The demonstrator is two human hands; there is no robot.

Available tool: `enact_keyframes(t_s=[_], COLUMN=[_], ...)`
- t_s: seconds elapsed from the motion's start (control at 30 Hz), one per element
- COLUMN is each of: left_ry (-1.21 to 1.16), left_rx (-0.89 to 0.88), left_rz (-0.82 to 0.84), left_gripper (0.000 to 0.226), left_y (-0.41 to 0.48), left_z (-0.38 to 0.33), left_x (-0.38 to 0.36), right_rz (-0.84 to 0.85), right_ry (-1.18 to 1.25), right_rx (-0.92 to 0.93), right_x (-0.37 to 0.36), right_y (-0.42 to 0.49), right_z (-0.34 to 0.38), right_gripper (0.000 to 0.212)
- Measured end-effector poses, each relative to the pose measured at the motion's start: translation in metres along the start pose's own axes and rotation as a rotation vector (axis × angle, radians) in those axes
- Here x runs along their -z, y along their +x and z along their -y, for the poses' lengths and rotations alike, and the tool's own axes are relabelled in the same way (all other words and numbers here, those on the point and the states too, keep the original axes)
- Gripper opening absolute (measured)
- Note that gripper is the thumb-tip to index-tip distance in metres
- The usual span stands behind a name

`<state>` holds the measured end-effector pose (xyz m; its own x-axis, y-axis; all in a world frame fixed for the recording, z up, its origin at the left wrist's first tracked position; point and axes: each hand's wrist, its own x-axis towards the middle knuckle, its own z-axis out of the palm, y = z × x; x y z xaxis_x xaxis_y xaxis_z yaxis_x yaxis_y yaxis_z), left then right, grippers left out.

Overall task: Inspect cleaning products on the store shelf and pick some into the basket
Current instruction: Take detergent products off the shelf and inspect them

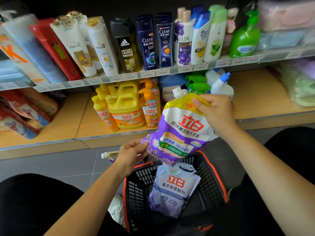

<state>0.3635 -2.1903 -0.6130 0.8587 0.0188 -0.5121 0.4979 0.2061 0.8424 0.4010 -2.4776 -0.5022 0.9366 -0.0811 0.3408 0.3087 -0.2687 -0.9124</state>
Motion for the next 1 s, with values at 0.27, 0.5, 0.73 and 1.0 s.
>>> enact_keyframes(t_s=[0.27, 0.5, 0.73, 1.0], left_ry=[0.04, 0.176, 0.436, 0.391], left_rx=[-0.461, -0.683, -0.788, -0.799], left_rz=[-0.068, -0.029, -0.017, 0.066], left_gripper=[0.012, 0.006, 0.003, 0.008], left_y=[-0.028, -0.05, -0.059, -0.068], left_z=[-0.042, -0.083, -0.084, -0.085], left_x=[-0.027, -0.051, -0.075, -0.084], right_rz=[-0.282, -0.286, 0.451, 0.47], right_ry=[0.03, 0.077, 0.018, 0.079], right_rx=[-0.254, -0.375, -0.13, -0.105], right_x=[0.009, 0.009, -0.023, -0.026], right_y=[0.016, 0.012, -0.021, -0.024], right_z=[-0.051, -0.04, -0.001, 0.002], right_gripper=[0.019, 0.041, 0.029, 0.017])
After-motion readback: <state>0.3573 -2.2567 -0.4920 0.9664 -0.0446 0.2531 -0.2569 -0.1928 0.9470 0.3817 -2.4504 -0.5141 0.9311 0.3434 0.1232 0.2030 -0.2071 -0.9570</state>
